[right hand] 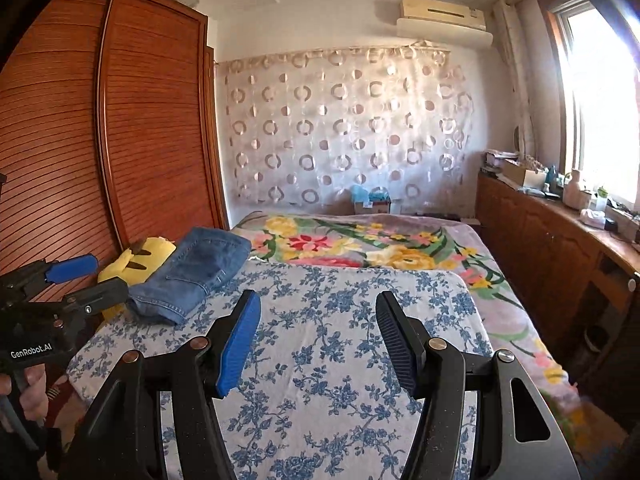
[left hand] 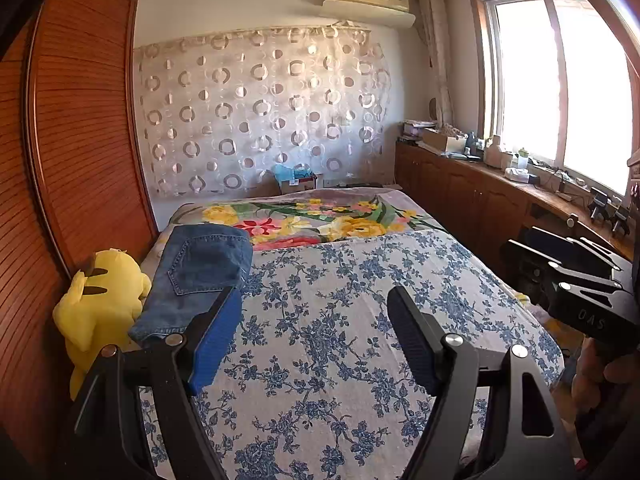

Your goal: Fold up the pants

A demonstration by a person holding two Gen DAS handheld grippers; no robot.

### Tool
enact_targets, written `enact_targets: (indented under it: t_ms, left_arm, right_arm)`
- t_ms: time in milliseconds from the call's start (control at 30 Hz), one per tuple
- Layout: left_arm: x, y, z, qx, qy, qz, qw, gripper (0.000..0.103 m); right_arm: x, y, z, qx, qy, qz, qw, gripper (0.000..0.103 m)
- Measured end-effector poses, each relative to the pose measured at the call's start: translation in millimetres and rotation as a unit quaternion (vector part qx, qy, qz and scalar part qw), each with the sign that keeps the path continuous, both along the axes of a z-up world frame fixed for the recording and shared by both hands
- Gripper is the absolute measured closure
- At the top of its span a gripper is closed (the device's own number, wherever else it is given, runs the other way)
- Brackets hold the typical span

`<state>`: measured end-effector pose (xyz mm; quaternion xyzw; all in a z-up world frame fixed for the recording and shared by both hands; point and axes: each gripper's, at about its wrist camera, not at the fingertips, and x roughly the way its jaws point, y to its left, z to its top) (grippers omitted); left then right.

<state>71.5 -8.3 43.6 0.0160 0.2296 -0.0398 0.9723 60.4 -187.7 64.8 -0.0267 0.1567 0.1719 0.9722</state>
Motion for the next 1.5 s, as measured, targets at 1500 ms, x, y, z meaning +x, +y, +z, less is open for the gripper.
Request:
enact_targets:
  t_ms: [1500]
  left_arm:
    - [-7.4, 6.4, -1.0, -0.007, -0.002, 0.005, 1.0, 0.027]
  right_arm:
    - [0.1, -4.4, -4.5, -0.001, -0.002, 0.009, 1.0, 0.041]
